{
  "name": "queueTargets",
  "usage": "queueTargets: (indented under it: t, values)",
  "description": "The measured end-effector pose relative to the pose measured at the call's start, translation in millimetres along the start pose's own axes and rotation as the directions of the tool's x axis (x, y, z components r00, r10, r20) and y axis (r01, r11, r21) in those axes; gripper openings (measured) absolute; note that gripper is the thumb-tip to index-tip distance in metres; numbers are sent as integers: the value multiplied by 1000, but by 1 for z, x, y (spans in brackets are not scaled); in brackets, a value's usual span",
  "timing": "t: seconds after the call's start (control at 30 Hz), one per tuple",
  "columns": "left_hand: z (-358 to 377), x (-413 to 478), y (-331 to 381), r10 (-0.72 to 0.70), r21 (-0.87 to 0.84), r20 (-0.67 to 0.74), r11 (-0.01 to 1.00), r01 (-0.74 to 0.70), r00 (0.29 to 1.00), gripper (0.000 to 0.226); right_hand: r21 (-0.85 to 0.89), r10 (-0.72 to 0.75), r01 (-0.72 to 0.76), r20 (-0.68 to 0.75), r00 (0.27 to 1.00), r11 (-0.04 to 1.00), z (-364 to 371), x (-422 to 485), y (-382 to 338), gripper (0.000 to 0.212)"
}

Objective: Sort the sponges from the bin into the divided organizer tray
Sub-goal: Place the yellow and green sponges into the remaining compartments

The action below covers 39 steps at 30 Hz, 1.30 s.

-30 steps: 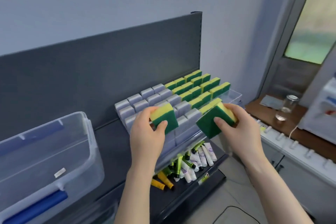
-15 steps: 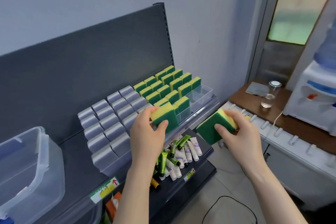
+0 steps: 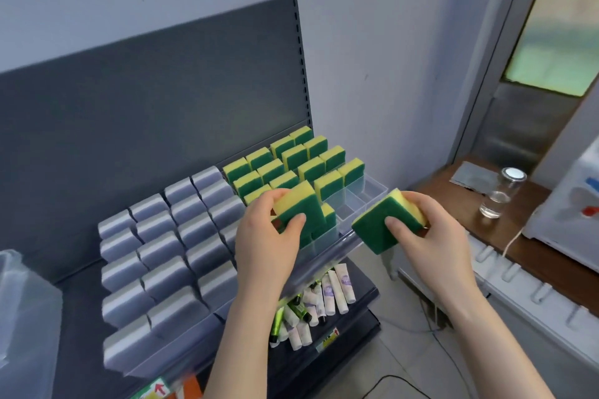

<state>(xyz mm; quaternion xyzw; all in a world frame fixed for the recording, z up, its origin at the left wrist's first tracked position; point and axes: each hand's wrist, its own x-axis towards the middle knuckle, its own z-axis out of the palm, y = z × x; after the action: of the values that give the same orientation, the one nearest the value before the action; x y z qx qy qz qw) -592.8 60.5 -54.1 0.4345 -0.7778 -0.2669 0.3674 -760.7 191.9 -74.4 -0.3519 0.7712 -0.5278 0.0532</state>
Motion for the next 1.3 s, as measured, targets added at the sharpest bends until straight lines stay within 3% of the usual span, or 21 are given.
queueTargets:
  t: [0.43,0.73,1.17,1.3]
  values:
    - [50,48,3,-57,-1,-31,998,57,998,40,38,-115,112,113,987,993,21,100,19,34]
    - [84,63,21,-79,114,-9,990,79,997,32,148,-149,107,310,939,983,21,166,52,36]
    - [114,73,24,-128,307,114,948,87,985,28,173,-213,140,535,817,975,28,210,93,39]
    - [119,76,24,-141,359,154,930,78,978,28,144,-247,202,625,740,969,30,217,94,40]
